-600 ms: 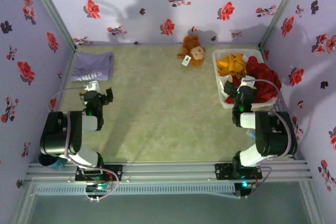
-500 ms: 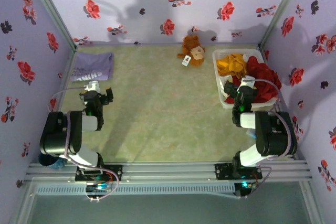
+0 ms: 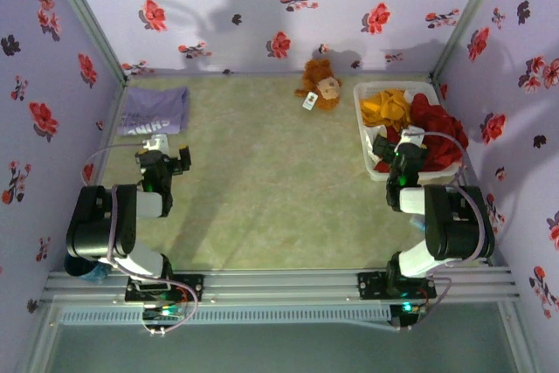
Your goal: Fold and stack the t-shirts
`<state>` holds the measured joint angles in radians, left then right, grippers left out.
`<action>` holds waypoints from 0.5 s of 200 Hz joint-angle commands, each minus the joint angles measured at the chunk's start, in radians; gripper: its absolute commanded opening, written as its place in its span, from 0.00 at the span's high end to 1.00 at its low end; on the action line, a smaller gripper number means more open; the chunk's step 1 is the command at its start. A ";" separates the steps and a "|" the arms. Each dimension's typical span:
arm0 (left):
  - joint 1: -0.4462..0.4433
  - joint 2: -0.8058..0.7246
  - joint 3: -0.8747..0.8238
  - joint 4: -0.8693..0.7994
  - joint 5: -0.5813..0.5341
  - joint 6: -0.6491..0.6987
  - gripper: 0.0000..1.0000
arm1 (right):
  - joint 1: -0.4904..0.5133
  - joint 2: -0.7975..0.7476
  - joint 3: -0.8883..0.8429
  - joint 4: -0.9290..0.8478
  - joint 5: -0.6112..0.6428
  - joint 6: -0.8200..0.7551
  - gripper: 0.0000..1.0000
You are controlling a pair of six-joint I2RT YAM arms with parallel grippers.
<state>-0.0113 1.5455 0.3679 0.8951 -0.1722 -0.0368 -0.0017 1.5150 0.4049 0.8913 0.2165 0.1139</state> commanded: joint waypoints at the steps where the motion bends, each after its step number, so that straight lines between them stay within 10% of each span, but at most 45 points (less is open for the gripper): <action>1: -0.001 -0.004 0.025 -0.005 0.011 0.023 0.01 | 0.012 0.025 -0.004 -0.067 -0.018 -0.007 0.01; 52: -0.050 -0.206 -0.057 -0.002 -0.073 0.060 0.01 | 0.025 -0.179 -0.015 -0.225 -0.008 -0.009 0.01; 100: -0.114 -0.639 0.070 -0.581 -0.087 -0.050 0.00 | 0.046 -0.506 0.012 -0.633 0.042 0.031 0.01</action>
<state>-0.1005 1.0172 0.3416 0.6308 -0.2245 -0.0238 0.0360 1.1191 0.3977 0.5220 0.2123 0.1123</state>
